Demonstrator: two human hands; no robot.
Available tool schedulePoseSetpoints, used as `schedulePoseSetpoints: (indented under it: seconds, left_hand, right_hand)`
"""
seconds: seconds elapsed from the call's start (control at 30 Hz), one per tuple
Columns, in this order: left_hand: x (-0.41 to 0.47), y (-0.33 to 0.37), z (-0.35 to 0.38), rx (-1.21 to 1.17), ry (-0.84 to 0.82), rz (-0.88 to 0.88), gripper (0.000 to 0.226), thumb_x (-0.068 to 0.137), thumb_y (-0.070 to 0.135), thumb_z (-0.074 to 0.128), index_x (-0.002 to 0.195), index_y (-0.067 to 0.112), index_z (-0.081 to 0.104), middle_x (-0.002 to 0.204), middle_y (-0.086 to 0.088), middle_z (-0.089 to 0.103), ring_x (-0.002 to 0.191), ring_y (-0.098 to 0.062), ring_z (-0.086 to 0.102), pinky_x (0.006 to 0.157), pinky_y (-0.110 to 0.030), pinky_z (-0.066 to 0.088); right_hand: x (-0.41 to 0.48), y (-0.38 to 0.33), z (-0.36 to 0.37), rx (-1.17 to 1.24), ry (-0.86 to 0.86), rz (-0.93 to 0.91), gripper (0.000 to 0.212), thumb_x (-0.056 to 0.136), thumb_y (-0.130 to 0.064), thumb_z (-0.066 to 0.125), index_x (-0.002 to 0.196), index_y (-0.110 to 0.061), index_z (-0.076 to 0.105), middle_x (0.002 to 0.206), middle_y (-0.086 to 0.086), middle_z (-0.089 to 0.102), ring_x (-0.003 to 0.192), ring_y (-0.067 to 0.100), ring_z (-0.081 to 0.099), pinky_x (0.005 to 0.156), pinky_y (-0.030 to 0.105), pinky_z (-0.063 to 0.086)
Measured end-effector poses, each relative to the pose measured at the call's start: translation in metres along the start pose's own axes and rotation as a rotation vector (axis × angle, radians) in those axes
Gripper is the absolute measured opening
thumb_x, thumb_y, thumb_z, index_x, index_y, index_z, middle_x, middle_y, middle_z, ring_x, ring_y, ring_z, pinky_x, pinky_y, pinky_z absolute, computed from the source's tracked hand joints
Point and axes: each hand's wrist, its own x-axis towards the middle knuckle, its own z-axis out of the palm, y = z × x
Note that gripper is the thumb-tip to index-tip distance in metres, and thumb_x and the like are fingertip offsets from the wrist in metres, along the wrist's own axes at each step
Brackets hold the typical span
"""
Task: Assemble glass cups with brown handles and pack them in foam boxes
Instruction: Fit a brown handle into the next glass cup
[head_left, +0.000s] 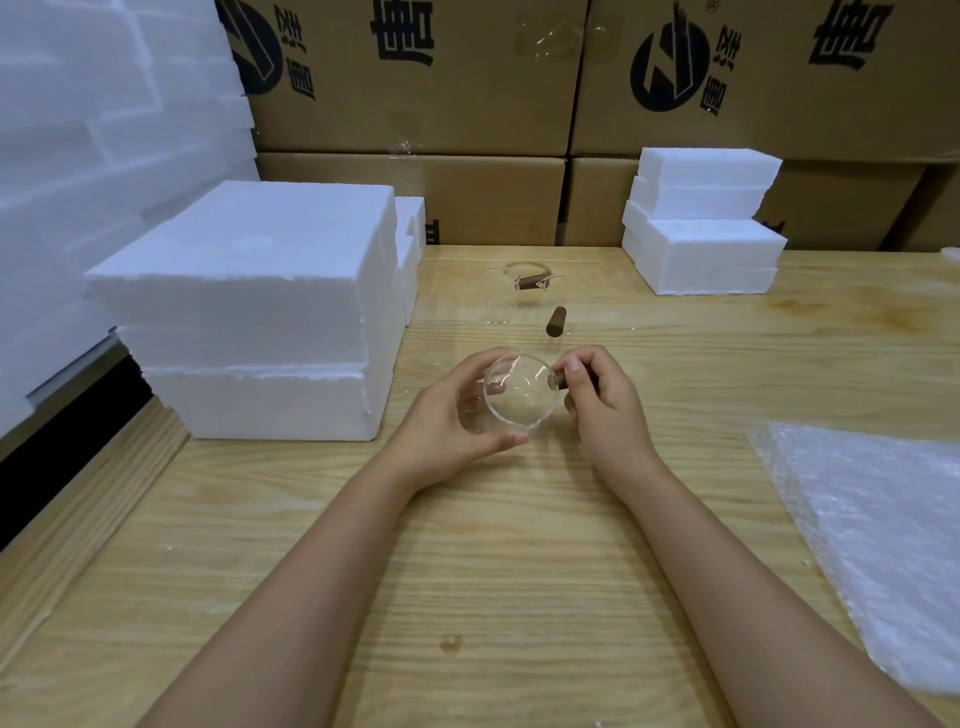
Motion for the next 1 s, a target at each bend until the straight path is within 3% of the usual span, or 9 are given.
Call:
schedulePoseSetpoints:
  seconds: [0.13, 0.37, 0.53, 0.6, 0.7, 0.77, 0.87, 0.93, 1.0]
  left_hand:
    - [0.000, 0.001, 0.000, 0.049, 0.034, 0.020, 0.078, 0.069, 0.008, 0.084, 0.119, 0.056, 0.050, 0.117, 0.018, 0.061, 0.108, -0.007, 0.061, 0.096, -0.028, 0.050]
    - [-0.002, 0.000, -0.003, 0.076, 0.052, 0.016, 0.079, 0.065, 0.003, 0.085, 0.114, 0.055, 0.051, 0.092, 0.013, 0.063, 0.091, -0.002, 0.062, 0.085, -0.012, 0.047]
    - [-0.002, 0.001, -0.004, 0.035, 0.067, 0.008, 0.080, 0.065, 0.001, 0.085, 0.113, 0.056, 0.052, 0.092, 0.008, 0.063, 0.094, -0.010, 0.063, 0.092, -0.023, 0.050]
    - [-0.001, 0.000, -0.003, 0.046, 0.067, 0.020, 0.080, 0.065, 0.002, 0.086, 0.112, 0.057, 0.053, 0.093, 0.013, 0.063, 0.095, -0.009, 0.063, 0.091, -0.021, 0.050]
    - [-0.001, 0.001, 0.000, 0.105, 0.052, 0.056, 0.078, 0.064, 0.004, 0.086, 0.115, 0.053, 0.054, 0.090, 0.023, 0.064, 0.092, -0.007, 0.062, 0.088, -0.013, 0.047]
    - [-0.002, 0.002, 0.001, 0.130, 0.053, 0.071, 0.077, 0.064, 0.004, 0.085, 0.117, 0.050, 0.054, 0.094, 0.031, 0.063, 0.090, -0.008, 0.061, 0.086, -0.012, 0.046]
    - [-0.002, 0.004, 0.004, 0.103, 0.095, 0.107, 0.071, 0.067, 0.000, 0.082, 0.117, 0.044, 0.057, 0.109, 0.029, 0.061, 0.088, -0.009, 0.061, 0.084, -0.016, 0.048]
    - [-0.002, 0.006, 0.006, 0.115, 0.105, 0.148, 0.068, 0.068, 0.000, 0.081, 0.117, 0.041, 0.057, 0.119, 0.023, 0.060, 0.086, -0.011, 0.060, 0.081, -0.016, 0.048]
    - [-0.003, 0.007, 0.008, 0.142, 0.104, 0.173, 0.067, 0.068, 0.001, 0.081, 0.116, 0.040, 0.057, 0.124, 0.018, 0.060, 0.084, -0.012, 0.060, 0.081, -0.018, 0.049]
  right_hand:
    - [-0.002, -0.002, 0.001, 0.052, -0.009, -0.003, 0.025, 0.100, -0.009, 0.043, 0.081, -0.021, 0.055, 0.074, -0.014, 0.060, 0.059, -0.006, 0.052, 0.062, 0.012, 0.037]
    - [-0.004, -0.003, 0.002, 0.046, -0.044, 0.021, 0.024, 0.099, -0.008, 0.044, 0.083, -0.022, 0.055, 0.080, -0.009, 0.061, 0.061, -0.006, 0.053, 0.065, 0.016, 0.037]
    - [-0.005, -0.005, 0.001, 0.133, -0.022, 0.042, 0.019, 0.098, -0.025, 0.040, 0.093, -0.027, 0.058, 0.078, -0.009, 0.067, 0.070, 0.003, 0.053, 0.070, 0.024, 0.040]
    - [-0.005, -0.008, 0.005, 0.070, 0.015, -0.003, 0.018, 0.093, -0.035, 0.042, 0.095, -0.030, 0.058, 0.092, -0.005, 0.061, 0.081, 0.004, 0.059, 0.080, 0.019, 0.043]
    - [-0.005, -0.010, 0.012, -0.046, 0.026, -0.013, 0.014, 0.095, -0.031, 0.054, 0.081, -0.030, 0.058, 0.095, -0.005, 0.050, 0.073, -0.009, 0.053, 0.072, 0.005, 0.039]
    - [-0.005, -0.011, 0.015, -0.101, 0.063, 0.007, 0.019, 0.092, -0.026, 0.060, 0.073, -0.025, 0.055, 0.092, -0.002, 0.049, 0.069, -0.010, 0.050, 0.068, 0.004, 0.038]
    - [-0.006, -0.018, 0.019, -0.085, 0.142, 0.020, 0.025, 0.085, -0.029, 0.069, 0.068, -0.022, 0.052, 0.090, -0.002, 0.047, 0.067, -0.011, 0.050, 0.066, 0.004, 0.038]
    - [-0.007, -0.022, 0.024, -0.110, 0.178, 0.093, 0.030, 0.076, -0.041, 0.075, 0.071, -0.022, 0.052, 0.095, -0.005, 0.044, 0.077, -0.005, 0.052, 0.072, 0.007, 0.040]
    - [-0.009, -0.024, 0.028, -0.192, 0.170, 0.180, 0.041, 0.065, -0.052, 0.076, 0.077, -0.024, 0.049, 0.101, -0.007, 0.037, 0.094, 0.010, 0.051, 0.084, 0.020, 0.043]
